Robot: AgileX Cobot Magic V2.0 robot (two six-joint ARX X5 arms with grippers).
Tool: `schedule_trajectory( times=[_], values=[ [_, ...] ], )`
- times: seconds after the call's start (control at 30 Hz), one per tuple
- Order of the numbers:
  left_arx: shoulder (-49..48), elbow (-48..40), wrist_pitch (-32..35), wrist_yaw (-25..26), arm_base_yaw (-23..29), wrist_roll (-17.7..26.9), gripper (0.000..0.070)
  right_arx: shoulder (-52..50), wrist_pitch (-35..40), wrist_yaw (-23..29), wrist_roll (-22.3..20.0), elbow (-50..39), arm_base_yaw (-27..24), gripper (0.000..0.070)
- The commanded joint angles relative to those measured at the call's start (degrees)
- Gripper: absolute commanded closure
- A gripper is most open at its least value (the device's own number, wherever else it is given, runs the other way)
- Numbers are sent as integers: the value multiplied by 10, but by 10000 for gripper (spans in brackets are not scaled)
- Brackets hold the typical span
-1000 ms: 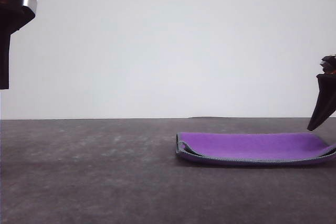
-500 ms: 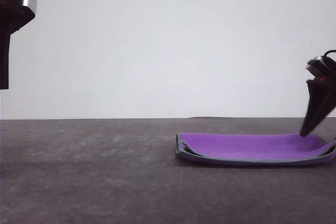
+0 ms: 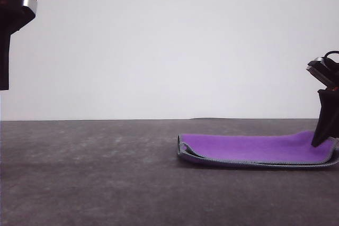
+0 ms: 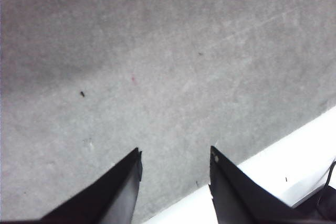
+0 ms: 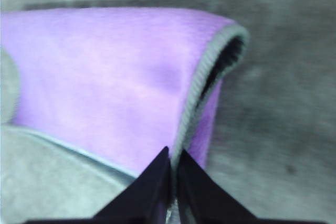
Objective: Fold clothes
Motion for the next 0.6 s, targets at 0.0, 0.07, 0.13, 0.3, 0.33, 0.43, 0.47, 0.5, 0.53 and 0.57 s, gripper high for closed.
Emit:
schedule_trajectory(
  times=[0.0,0.07,0.13,0.3,0.33,0.43,0.47,0.5,0.53,0.57],
  values=[
    [4,4,2,3,-1,4,455,12,3,-17,2,3,6,693],
    [4,4,2,3,-1,4,455,12,5,-27,2,3,15,693],
    [4,4,2,3,-1,4,455,12,7,-37,2,3,29,693],
    [4,4,2,3,-1,4,455,12,36,-47,25,3,80,693],
    [4,4,2,3,-1,4,455,12,48,-47,34,3,92,693],
    [4,4,2,3,-1,4,455,13,89,-47,66,3,132,693],
    [4,4,2,3,-1,4,455,14,104,-47,77,3,145,693],
    [4,4,2,3,-1,4,455,15,120,-48,89,3,158,693],
    [4,4,2,3,-1,4,455,17,132,-49,99,3,169,693],
    [4,4,2,3,-1,4,455,19,145,-49,109,3,180,693]
  ],
)
